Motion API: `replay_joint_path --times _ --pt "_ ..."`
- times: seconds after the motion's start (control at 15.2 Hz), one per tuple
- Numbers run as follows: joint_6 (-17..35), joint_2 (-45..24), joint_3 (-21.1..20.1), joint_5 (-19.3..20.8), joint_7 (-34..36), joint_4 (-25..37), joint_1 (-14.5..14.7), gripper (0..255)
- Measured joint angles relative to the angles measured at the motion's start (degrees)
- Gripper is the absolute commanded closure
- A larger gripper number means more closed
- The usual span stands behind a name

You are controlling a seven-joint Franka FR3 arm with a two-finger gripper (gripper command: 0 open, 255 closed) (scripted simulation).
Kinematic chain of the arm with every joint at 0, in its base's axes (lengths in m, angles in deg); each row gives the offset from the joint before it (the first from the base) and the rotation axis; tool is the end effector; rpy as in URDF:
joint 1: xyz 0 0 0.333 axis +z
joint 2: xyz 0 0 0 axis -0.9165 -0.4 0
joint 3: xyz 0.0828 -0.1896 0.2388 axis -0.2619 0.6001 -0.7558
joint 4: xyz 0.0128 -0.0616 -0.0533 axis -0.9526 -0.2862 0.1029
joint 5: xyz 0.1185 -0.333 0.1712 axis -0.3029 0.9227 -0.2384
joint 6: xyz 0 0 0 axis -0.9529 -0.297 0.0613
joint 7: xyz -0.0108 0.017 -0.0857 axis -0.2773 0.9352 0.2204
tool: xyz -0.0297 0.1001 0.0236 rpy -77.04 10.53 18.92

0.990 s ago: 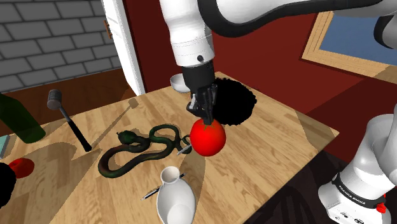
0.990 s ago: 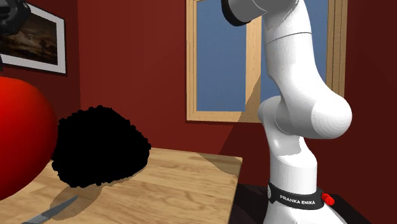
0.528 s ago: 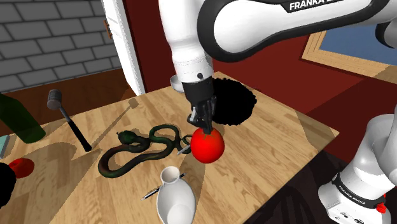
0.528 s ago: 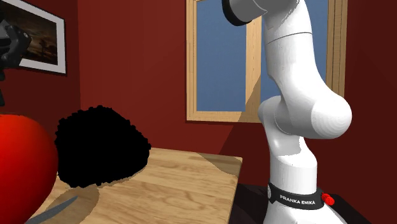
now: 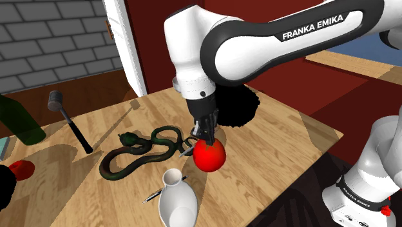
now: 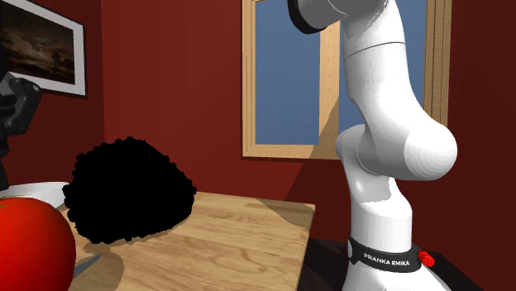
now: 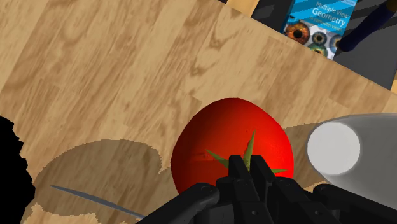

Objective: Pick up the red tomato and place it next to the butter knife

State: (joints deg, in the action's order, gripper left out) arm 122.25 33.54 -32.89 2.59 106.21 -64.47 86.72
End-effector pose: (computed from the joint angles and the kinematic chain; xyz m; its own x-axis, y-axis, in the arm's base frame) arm 0.4201 0.3943 0.4829 0.9172 0.3466 -0.1964 0.3591 -0.9328 0.0308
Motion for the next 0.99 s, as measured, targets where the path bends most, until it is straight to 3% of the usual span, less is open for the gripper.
replay_joint_path --times 0.99 --pt "9.3 -2.1 0.1 0.9 0.3 -7.3 0.2 255"
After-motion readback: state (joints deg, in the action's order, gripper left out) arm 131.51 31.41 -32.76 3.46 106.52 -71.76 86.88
